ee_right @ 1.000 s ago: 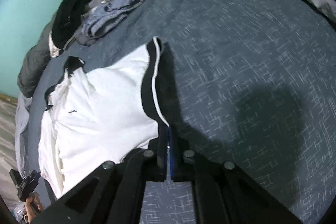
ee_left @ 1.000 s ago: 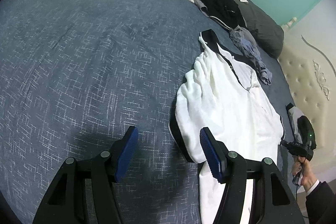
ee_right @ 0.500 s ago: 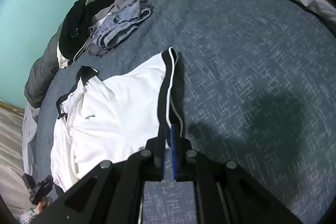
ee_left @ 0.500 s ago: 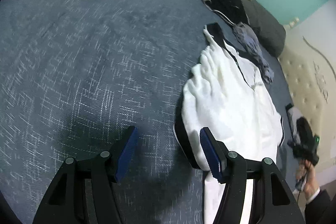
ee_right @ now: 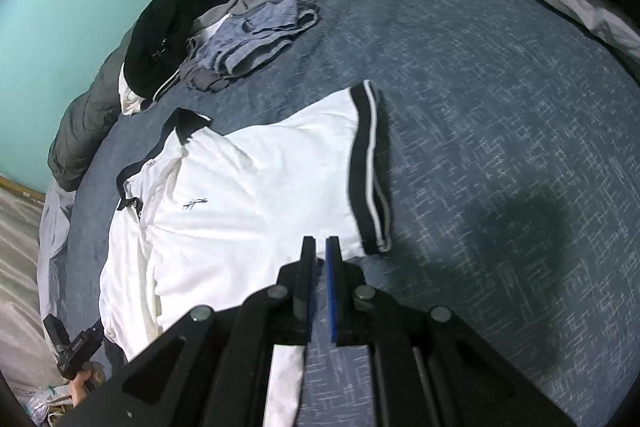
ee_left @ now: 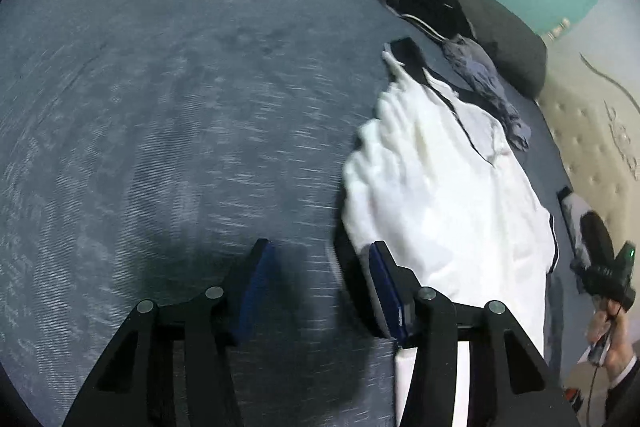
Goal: Fold clothes
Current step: 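Open the right gripper releasing the sleeve while the left gripper grasps the shirt's black-trimmed edge, then lift and pull the held shirt edge outward with the left gripper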
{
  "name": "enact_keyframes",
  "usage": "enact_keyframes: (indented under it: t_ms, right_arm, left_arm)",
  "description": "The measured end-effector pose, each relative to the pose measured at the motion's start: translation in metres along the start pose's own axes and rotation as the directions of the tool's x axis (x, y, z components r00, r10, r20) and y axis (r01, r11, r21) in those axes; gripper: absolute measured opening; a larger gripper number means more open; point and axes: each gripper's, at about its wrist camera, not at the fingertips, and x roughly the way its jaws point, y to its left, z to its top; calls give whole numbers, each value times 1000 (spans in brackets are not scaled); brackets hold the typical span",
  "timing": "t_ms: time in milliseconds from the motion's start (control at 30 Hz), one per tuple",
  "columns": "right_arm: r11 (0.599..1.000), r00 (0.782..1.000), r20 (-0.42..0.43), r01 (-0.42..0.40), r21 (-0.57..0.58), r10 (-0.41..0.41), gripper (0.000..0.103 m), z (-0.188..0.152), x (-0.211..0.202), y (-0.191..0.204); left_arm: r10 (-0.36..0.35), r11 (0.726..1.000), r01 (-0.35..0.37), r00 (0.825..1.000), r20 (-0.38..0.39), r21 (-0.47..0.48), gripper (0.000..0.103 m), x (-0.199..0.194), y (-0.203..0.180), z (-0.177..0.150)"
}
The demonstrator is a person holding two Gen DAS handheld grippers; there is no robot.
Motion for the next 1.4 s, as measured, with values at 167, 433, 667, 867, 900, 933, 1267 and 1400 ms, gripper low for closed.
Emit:
enact_keyframes:
  t_ms: [167,433,667,867,900,933,1267,1400]
  right_arm:
    - [1000,1000,-7,-10,-22,9,4,-2,-1,13]
    - [999,1000,-23,-3,-44,2,4,-6,2,19]
    - [999,999,-33,4,-34,-5,4,-9,2,13]
    - [999,999,-33,6,-40,-7,4,-8,0,13]
    - [999,999,-32,4,-39,-6,4,-8,-1,14]
    - [999,1000,-30,3,-38,-4,4,-8,-1,14]
    - [999,999,-34,-17,-39,16,4,-12,2,22]
    - [999,999,-37,-24,-48,22,4,-13,1,26]
  left_arm:
    - [-39,999,39,999,-9,18,53,12,-18,-1]
    - [-84,996,85,996,-22,30,53,25,-35,0]
    - [-115,991,118,992,-43,61,32,37,-51,1]
    - [-118,989,119,993,-15,91,6,26,-54,2]
    - [-119,989,119,993,-3,93,6,21,-53,3]
    - [-119,989,117,993,16,89,6,13,-51,6]
    - [-29,995,14,988,155,99,5,-69,-25,42]
    - [-21,997,8,983,183,75,5,-84,-15,47]
